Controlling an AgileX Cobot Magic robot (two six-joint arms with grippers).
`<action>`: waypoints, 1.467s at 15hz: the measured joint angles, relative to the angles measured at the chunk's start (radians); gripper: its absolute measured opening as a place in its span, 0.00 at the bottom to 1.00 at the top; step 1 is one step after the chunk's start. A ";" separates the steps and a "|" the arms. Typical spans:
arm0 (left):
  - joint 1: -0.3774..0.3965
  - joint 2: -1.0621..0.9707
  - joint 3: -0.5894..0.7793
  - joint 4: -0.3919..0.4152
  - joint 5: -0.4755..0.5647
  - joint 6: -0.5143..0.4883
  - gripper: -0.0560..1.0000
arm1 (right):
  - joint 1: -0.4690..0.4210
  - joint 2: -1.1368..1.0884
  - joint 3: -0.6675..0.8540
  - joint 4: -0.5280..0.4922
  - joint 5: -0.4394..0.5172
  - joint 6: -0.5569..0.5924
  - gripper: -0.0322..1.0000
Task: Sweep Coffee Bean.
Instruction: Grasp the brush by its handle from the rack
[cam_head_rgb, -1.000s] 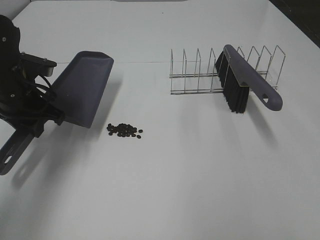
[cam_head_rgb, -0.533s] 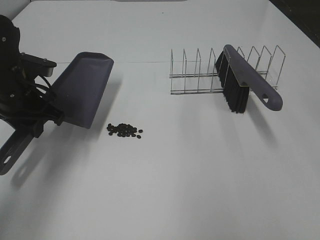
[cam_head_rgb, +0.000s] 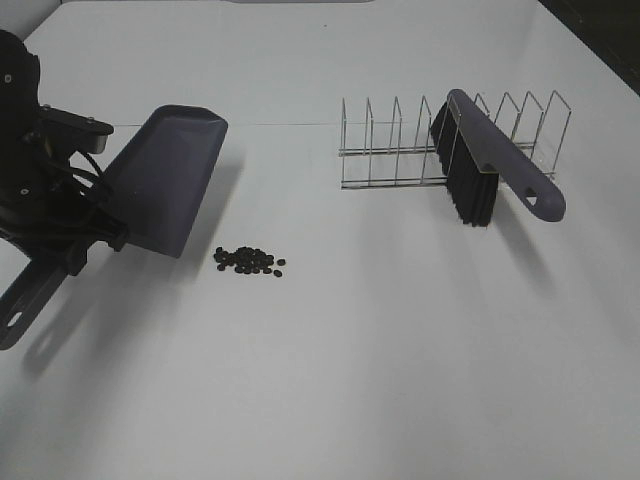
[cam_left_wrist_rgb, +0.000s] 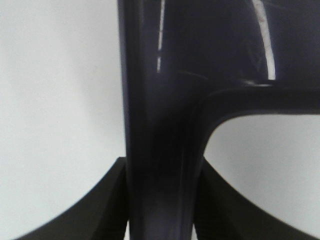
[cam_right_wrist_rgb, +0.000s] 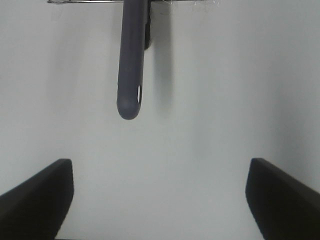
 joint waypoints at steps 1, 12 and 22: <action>0.000 0.000 0.000 0.000 0.000 0.000 0.37 | 0.000 0.042 -0.034 0.000 0.000 -0.004 0.88; 0.000 0.000 0.000 -0.009 0.019 0.000 0.37 | 0.000 0.524 -0.460 0.087 -0.001 -0.089 0.87; 0.000 0.000 0.000 -0.020 0.044 0.000 0.37 | 0.000 0.773 -0.537 0.157 -0.011 -0.112 0.87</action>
